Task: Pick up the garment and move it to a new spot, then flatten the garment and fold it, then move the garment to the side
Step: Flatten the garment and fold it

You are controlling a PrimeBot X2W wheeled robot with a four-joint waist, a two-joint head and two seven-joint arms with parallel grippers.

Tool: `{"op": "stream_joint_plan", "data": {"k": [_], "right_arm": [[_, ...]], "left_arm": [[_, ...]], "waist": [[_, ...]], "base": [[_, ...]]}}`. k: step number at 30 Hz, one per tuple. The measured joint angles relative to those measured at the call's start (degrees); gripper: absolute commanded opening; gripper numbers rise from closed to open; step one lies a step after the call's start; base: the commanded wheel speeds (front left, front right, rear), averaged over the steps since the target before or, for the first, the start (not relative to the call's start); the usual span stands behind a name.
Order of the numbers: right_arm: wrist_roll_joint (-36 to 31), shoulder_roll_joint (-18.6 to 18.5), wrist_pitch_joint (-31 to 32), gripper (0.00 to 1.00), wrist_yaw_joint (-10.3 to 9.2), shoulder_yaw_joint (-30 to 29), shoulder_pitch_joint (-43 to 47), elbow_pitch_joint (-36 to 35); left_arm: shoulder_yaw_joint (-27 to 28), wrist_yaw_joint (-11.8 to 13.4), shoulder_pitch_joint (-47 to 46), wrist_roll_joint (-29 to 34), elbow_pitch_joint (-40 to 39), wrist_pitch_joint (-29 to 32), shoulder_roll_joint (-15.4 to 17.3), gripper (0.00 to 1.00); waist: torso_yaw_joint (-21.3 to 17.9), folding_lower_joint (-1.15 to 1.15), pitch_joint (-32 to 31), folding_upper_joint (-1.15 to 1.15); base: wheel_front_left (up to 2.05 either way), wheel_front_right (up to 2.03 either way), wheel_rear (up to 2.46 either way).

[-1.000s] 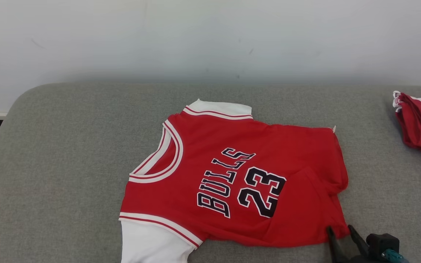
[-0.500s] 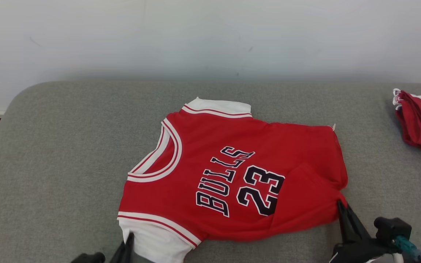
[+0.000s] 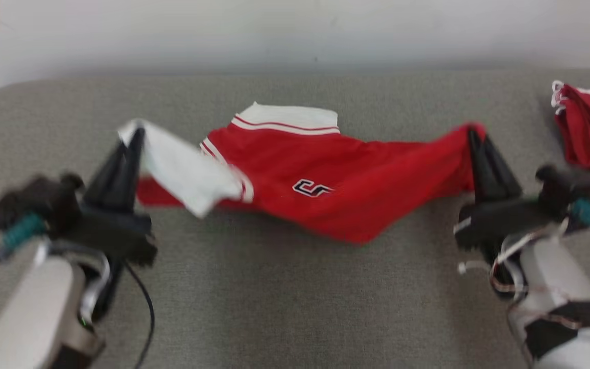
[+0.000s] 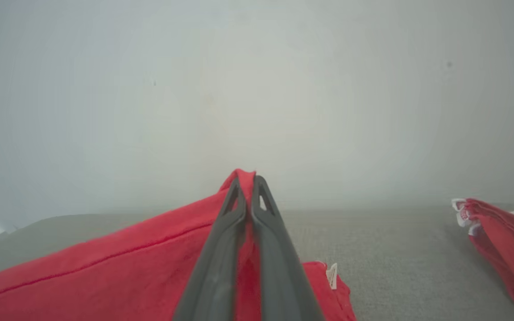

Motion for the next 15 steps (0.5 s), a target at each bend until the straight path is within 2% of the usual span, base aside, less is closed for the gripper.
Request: {"op": "stream_joint_plan", "data": {"k": [6,11,15], "right_arm": [[1.04,-1.40,0.47,0.00,0.00,0.73,-17.19,2.21],[3.00,-2.13,2.37,0.00,0.00,0.73,-32.29,6.79],[3.38,-2.61,4.90,0.00,0.00,1.47,-44.23,10.42]], "left_arm": [[-0.98,-0.01,-18.47,-3.44,-1.70,4.75,4.03,0.00],[-2.05,0.00,-33.46,-8.95,4.38,6.68,5.45,0.00],[-5.21,-0.02,-45.13,-9.80,9.45,7.86,6.59,0.00]], "waist": [[-0.95,0.01,6.20,0.01],[-1.68,0.01,12.09,0.01],[-2.17,0.02,16.66,0.01]], "base": [[0.00,0.00,0.00],[0.00,0.00,0.00],[0.00,0.00,0.00]]}}
